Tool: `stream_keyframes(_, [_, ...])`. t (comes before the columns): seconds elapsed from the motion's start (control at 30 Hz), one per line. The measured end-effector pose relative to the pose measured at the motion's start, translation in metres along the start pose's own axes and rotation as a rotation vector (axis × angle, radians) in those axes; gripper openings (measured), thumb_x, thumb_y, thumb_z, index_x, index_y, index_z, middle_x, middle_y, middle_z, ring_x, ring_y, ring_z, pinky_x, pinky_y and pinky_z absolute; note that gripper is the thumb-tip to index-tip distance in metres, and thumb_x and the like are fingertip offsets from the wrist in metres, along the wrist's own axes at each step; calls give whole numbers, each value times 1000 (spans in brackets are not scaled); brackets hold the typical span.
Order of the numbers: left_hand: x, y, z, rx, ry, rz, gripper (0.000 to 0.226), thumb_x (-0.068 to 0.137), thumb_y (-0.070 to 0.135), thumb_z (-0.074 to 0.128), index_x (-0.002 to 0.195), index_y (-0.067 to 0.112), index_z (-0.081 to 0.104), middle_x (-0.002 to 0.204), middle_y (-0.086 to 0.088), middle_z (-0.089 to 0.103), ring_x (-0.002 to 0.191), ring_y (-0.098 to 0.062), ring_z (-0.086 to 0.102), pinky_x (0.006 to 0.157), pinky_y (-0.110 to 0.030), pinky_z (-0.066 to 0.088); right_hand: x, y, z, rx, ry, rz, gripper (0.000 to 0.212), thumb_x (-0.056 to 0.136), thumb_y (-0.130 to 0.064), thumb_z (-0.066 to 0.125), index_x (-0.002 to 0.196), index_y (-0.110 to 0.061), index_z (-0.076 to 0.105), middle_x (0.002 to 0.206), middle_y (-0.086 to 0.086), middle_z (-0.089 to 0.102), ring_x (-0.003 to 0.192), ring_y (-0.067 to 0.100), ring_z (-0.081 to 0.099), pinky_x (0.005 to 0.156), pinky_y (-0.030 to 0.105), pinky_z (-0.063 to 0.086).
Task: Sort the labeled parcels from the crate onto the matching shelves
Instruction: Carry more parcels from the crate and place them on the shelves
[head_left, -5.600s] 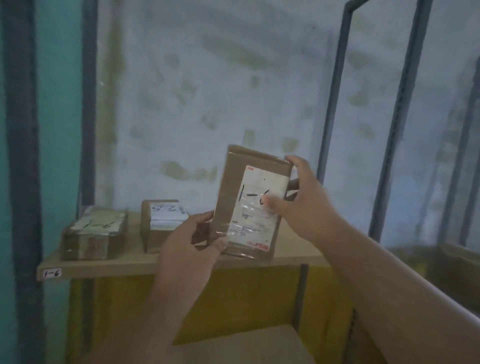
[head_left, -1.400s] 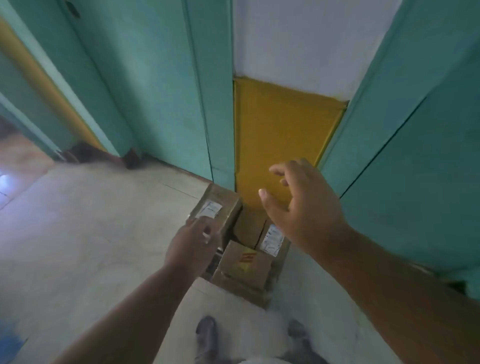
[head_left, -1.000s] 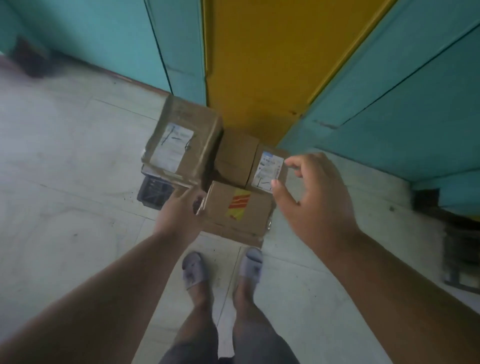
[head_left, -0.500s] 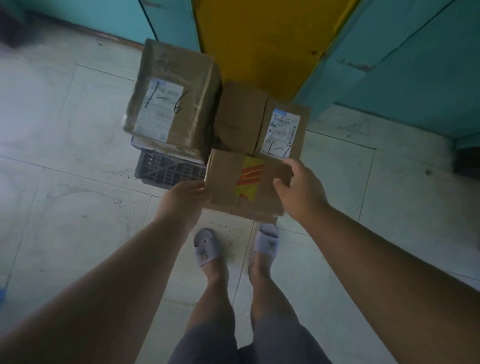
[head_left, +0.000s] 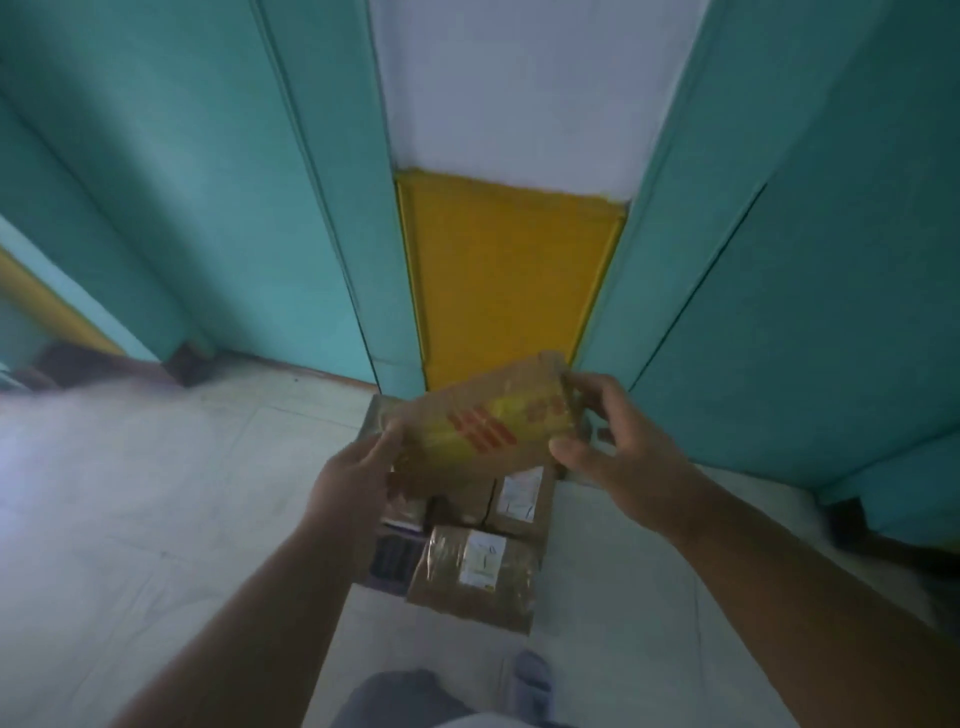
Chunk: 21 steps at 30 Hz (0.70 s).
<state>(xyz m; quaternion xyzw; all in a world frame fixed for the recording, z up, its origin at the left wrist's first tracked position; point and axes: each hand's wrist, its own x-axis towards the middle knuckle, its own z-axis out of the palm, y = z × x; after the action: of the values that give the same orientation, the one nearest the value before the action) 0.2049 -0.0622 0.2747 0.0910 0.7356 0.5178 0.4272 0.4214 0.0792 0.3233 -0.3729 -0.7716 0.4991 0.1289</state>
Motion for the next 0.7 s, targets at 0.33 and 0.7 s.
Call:
stream_keyframes(0.33, [-5,86,8,5,-302,30,59,95,60,49,97,5,70,84,-16,77,81,-33,73,79,-47,58,-33,-78,-35,-262,554,7,23,90,-36,67,109,-44,58,97,-25,65,74,-4,60,64,20,45])
stream_keyframes(0.7, [-83,33,68,206,-875,76,67,78,36,71,136,41,40,114,-3,75,95,-30,75,97,-57,52,-154,-53,-43,-261,936,303,27,92,-40,65,117,-28,66,95,-13,68,82,-3,61,65,14,43])
